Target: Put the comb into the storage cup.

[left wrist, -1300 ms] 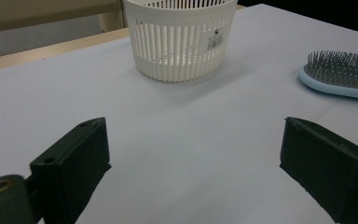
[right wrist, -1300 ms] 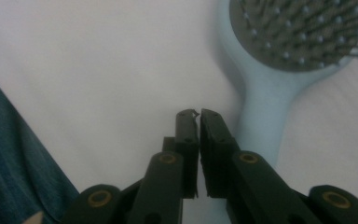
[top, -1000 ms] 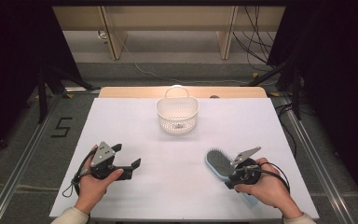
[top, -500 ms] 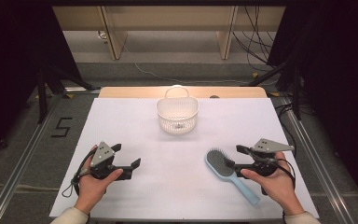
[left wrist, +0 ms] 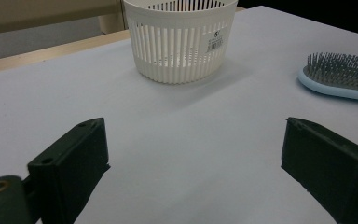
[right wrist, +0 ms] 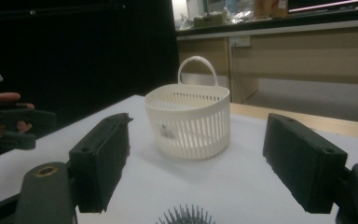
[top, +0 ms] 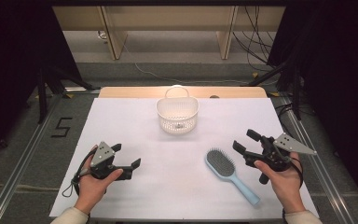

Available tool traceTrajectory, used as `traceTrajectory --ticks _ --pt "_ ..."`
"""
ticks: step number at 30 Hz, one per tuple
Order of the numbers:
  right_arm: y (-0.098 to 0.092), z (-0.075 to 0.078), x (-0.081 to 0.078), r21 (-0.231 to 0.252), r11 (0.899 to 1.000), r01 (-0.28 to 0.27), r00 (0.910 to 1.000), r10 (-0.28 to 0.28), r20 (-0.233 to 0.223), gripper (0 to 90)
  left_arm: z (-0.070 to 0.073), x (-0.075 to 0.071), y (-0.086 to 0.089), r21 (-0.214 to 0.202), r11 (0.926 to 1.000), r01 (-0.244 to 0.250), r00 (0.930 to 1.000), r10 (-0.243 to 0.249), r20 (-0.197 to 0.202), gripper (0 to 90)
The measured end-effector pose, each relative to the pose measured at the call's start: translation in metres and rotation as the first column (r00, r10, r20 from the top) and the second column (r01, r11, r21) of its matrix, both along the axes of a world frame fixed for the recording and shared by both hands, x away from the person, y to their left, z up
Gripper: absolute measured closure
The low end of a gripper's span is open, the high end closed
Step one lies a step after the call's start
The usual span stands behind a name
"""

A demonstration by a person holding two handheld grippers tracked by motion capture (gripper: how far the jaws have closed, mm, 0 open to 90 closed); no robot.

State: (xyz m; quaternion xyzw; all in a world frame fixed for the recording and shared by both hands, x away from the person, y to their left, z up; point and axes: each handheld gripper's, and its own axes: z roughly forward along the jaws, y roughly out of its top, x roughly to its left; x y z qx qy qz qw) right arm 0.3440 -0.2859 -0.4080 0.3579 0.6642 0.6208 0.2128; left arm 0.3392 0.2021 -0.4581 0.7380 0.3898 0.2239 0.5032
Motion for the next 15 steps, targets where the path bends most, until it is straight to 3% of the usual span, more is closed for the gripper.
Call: traceTrajectory --ticks 5,7,10,13,15 --pt "-0.002 0.004 0.000 -0.037 0.999 0.014 0.9999 -0.013 0.004 24.0 0.000 0.000 0.000 0.000 1.0000 -0.001 1.0000 0.001 0.000 7.0" --pt "-0.003 0.007 0.001 -0.141 0.990 0.009 0.9997 -0.012 -0.021 29.3 0.000 0.000 0.000 0.001 1.0000 0.001 1.0000 -0.001 0.000 7.0" --pt "-0.001 0.009 0.002 -0.206 0.978 0.028 0.9984 -0.038 -0.042 24.5 0.000 0.000 0.000 0.000 1.0000 0.000 1.0000 0.000 -0.001 7.0" --pt "0.002 0.011 0.004 -0.285 0.959 0.008 0.9963 -0.032 -0.080 22.4 0.000 0.001 0.000 0.002 1.0000 0.001 1.0000 -0.001 -0.002 7.2" --pt "0.003 0.012 0.005 -0.302 0.953 0.002 0.9954 -0.031 -0.091 22.3 0.000 0.000 0.000 0.000 1.0000 -0.001 1.0000 0.001 -0.002 7.3"
